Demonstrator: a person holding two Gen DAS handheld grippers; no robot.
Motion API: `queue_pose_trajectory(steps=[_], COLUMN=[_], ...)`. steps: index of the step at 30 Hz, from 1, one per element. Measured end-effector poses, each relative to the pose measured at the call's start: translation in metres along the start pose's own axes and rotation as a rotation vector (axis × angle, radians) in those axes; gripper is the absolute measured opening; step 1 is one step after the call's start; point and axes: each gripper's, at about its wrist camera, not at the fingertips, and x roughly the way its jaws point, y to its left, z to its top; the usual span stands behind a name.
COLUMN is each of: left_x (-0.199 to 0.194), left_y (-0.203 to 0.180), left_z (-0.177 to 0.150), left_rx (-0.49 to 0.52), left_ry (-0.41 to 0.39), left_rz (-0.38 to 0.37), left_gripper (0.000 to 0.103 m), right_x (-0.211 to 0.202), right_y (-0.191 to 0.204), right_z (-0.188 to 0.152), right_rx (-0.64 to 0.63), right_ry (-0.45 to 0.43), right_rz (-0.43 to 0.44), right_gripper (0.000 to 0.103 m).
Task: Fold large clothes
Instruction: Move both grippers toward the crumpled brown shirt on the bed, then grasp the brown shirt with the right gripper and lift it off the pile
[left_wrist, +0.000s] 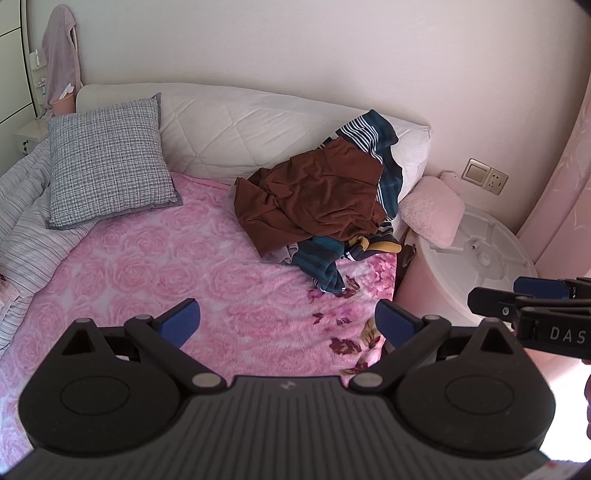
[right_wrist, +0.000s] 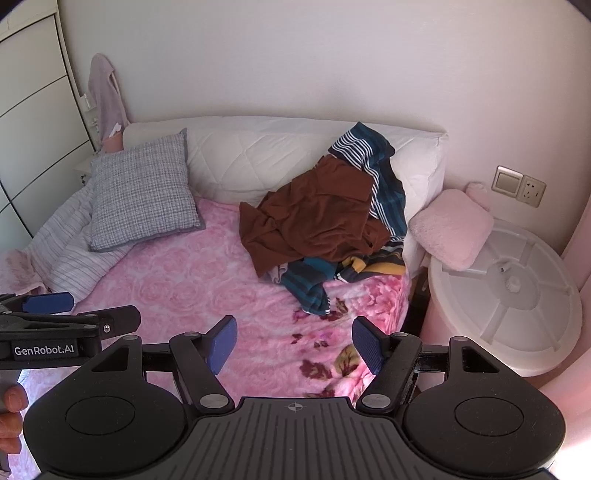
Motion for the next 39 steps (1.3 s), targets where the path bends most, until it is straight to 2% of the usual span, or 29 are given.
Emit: queue_pose_trajectory(steps=[11,18,23,31,35,39], left_x=[0.038,0.084,0.134,0.225,0.269,0.312], left_y=[0.0,-0.002,-0.001,0.002,0.005,0.006], left_z=[0.022,0.048,0.07,0.11,0.133,0.154], left_rx=[-0.014,-0.028,-0.043,-0.064,-0.09,-0.103], left_ry=[0.038,0.067,0.098,0.133,0.134,0.142], left_rz=[0.026,0.051,0.064,0.082,0.082,0.089], left_gripper=[0.1,0.1,0.1,0.099,0.099,0.099], right_x=[0.039,0.082,0.131,0.211,0.253,0.3], right_y=[-0.017,-0.032,-0.058,-0.098,-0.111,-0.128], right_z=[0.019,0.044,0.065,0.105,0.128,0.151], right_rx=[-0.001,-0.024,-0.009,-0.033,-0.085,-0.095], right_ry=[0.048,0.093,0.136,0.069,0.022,0.021], right_rz=[0.019,0.034,0.044,0.063,0.047,0.019], right_gripper=[0.066,0.066,0.066,0.066,0.061,0.059])
